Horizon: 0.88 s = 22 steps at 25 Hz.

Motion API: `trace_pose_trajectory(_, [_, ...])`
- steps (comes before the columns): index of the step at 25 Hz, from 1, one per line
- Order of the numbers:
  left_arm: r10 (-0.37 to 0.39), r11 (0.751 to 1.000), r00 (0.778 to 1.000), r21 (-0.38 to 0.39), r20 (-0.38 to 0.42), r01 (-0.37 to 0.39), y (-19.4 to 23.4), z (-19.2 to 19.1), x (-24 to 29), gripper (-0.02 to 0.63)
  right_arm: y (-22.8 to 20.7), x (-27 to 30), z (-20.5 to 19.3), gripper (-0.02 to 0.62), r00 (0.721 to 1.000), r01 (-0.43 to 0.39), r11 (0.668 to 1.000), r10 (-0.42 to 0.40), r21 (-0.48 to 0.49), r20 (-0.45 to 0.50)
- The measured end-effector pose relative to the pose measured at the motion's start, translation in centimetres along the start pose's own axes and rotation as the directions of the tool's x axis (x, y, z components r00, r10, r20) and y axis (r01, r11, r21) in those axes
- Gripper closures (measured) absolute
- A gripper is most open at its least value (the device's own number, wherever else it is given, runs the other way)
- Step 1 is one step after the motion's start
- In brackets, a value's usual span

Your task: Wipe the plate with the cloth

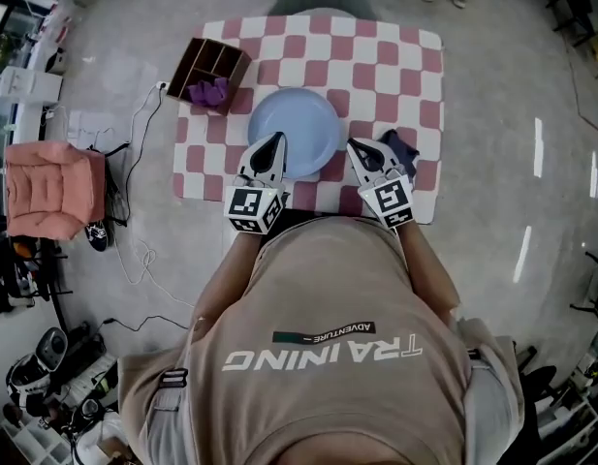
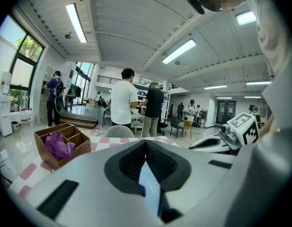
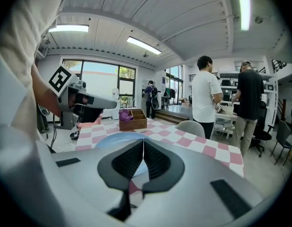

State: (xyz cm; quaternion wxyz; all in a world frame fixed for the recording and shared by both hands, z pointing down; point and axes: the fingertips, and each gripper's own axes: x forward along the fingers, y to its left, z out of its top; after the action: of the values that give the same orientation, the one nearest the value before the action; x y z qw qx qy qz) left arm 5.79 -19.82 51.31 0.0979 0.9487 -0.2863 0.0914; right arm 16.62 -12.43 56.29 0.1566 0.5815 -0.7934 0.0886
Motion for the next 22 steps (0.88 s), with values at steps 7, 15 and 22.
trace_pose_trajectory(7, [-0.071, 0.997, 0.997, 0.024, -0.008, 0.071, -0.2, 0.6, 0.1, 0.591, 0.3, -1.5, -0.7, 0.577, 0.997, 0.077, 0.996, -0.076, 0.04, -0.03])
trace_pose_trajectory(15, [-0.106, 0.994, 0.994, 0.041, 0.003, 0.106, 1.3, 1.0, 0.1, 0.591, -5.6, -5.9, -5.2, 0.577, 0.935, 0.346, 0.931, -0.332, 0.116, -0.124])
trace_pose_trajectory(22, [-0.134, 0.991, 0.991, 0.024, 0.003, 0.134, 2.0, 0.6, 0.6, 0.591, -7.5, -9.1, -9.8, 0.577, 0.877, 0.464, 0.867, -0.421, 0.182, -0.23])
